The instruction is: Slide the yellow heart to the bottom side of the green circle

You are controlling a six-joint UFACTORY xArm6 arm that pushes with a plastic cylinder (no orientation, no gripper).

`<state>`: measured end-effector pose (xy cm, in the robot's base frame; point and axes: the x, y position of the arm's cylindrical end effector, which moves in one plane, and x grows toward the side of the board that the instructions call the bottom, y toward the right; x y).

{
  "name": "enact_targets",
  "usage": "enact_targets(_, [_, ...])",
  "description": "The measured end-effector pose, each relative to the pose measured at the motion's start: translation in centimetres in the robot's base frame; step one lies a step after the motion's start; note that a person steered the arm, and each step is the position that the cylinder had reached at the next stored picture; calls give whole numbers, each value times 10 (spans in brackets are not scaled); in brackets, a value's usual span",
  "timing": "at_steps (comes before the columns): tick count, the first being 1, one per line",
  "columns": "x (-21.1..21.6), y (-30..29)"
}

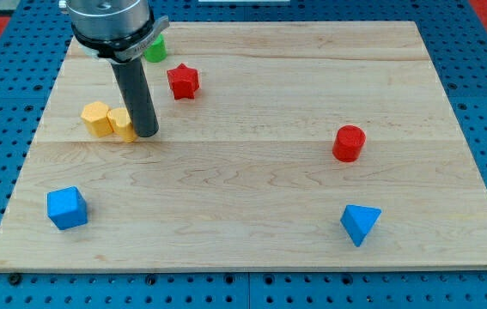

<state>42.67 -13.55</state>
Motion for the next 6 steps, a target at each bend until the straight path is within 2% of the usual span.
enact_targets(1, [29,-3])
enact_targets(2, [18,-43])
enact_targets(3, [-16,-55])
enact_targets(4, [-38,-42])
enact_targets(5, [-35,-26])
enact_targets(6, [-51,-19])
